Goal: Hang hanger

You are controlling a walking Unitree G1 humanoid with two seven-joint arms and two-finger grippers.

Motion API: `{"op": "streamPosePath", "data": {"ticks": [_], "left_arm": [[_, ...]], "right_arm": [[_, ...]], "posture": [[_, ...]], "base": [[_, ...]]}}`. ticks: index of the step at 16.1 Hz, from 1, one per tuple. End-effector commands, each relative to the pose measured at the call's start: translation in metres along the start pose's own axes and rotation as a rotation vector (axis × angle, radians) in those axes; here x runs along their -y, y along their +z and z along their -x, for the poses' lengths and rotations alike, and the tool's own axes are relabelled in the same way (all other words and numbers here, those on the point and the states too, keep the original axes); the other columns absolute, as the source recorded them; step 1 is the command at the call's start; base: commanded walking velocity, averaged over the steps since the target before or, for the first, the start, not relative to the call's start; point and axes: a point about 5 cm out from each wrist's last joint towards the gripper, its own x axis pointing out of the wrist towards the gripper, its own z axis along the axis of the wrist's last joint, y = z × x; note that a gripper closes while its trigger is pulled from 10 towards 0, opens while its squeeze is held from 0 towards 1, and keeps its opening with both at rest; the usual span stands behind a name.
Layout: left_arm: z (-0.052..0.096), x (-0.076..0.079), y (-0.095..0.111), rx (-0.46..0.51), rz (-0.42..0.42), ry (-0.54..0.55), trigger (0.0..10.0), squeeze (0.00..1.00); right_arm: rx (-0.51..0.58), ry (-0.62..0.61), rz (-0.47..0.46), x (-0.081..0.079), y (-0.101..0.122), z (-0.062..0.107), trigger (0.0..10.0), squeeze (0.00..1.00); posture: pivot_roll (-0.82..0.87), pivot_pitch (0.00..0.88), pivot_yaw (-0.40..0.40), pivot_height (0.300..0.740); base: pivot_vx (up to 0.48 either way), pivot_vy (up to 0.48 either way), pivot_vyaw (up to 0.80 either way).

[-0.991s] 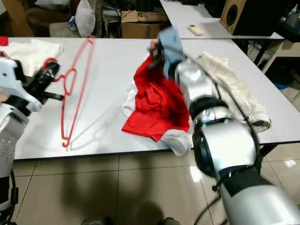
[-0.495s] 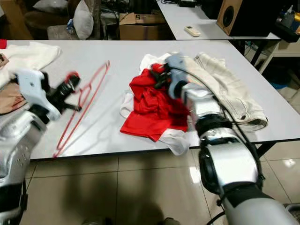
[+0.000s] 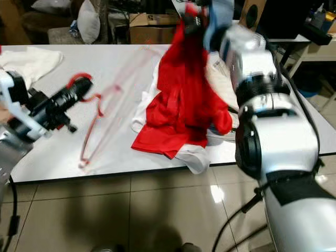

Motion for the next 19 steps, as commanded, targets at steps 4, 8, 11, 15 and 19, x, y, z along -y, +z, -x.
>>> {"op": "streamPosePath", "data": {"ticks": [4, 8, 11, 15, 19], "left_arm": [[-0.007, 0.02, -0.001, -0.037, 0.066, -0.216, 10.0, 0.0], [-0.012, -0.009, 0.008, 0.015, 0.001, -0.042, 10.0, 0.0], [0.016, -0.042, 0.02, 0.029, -0.034, 0.103, 10.0, 0.0], [0.034, -0.025, 0.031, 0.03, 0.025, -0.111, 10.0, 0.0], [0.021, 0.005, 0.022, -0.057, 0.1, -0.355, 10.0, 0.0]], "right_arm": [[0.073, 0.02, 0.02, -0.008, 0.04, -0.008, 10.0, 0.0], [0.01, -0.018, 0.121, -0.005, 0.035, -0.008, 10.0, 0.0], [-0.006, -0.073, 0.1, 0.007, 0.026, -0.001, 10.0, 0.0], [-0.007, -0.103, 0.085, 0.009, 0.024, -0.001, 10.0, 0.0], [0.001, -0.076, 0.054, 0.003, 0.025, -0.004, 10.0, 0.0]], "posture": [[-0.08, 0.0, 0.002, 0.74], [-0.1, 0.0, 0.031, 0.74], [-0.09, 0.0, 0.023, 0.74], [-0.08, 0.0, 0.027, 0.74], [-0.07, 0.0, 0.016, 0.74]], "base": [[0.0, 0.0, 0.0], [0.0, 0.0, 0.0], [0.0, 0.0, 0.0], [0.0, 0.0, 0.0], [0.0, 0.0, 0.0]]}}
